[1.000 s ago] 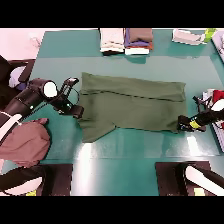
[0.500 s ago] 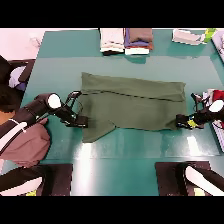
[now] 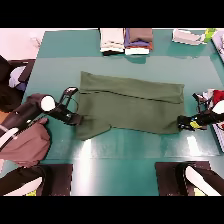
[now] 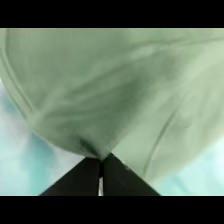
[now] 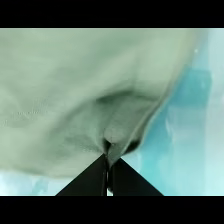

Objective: Fold the shirts.

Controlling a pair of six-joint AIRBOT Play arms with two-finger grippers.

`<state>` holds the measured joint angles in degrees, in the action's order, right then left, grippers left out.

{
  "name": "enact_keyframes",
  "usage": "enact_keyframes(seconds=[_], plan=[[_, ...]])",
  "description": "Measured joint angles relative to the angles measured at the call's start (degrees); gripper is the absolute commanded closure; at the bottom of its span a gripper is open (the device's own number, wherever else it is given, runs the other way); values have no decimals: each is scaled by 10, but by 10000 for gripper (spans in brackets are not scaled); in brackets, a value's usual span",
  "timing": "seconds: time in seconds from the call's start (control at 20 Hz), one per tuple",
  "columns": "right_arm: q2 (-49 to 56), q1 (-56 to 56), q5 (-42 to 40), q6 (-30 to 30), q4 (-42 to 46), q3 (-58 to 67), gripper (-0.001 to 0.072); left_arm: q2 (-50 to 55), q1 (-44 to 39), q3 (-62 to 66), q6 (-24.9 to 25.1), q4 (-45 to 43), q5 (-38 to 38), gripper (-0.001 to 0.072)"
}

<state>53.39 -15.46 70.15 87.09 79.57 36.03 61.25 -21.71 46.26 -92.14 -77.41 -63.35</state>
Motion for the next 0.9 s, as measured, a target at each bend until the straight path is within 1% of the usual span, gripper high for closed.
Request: enact_keyframes(seconds=[0.2, 0.35, 0.5, 0.65, 0.8, 0.9], plan=[[-76, 0, 63, 7, 42, 0, 693, -87, 0, -3, -10, -27, -78, 683], [-131, 0, 111, 11, 68, 0, 694, -128, 0, -7, -14, -7, -133, 683], [-160, 0, 137, 14, 80, 11, 694, -145, 0, 2, -2, 8, -158, 683], [-141, 0, 143, 17, 84, 52, 695, -141, 0, 30, 5, -15, -135, 683], [-78, 1, 129, 22, 83, 110, 694, -104, 0, 69, 9, -50, -72, 682], [-27, 1, 115, 24, 83, 150, 694, -55, 0, 101, 11, -68, -24, 682]])
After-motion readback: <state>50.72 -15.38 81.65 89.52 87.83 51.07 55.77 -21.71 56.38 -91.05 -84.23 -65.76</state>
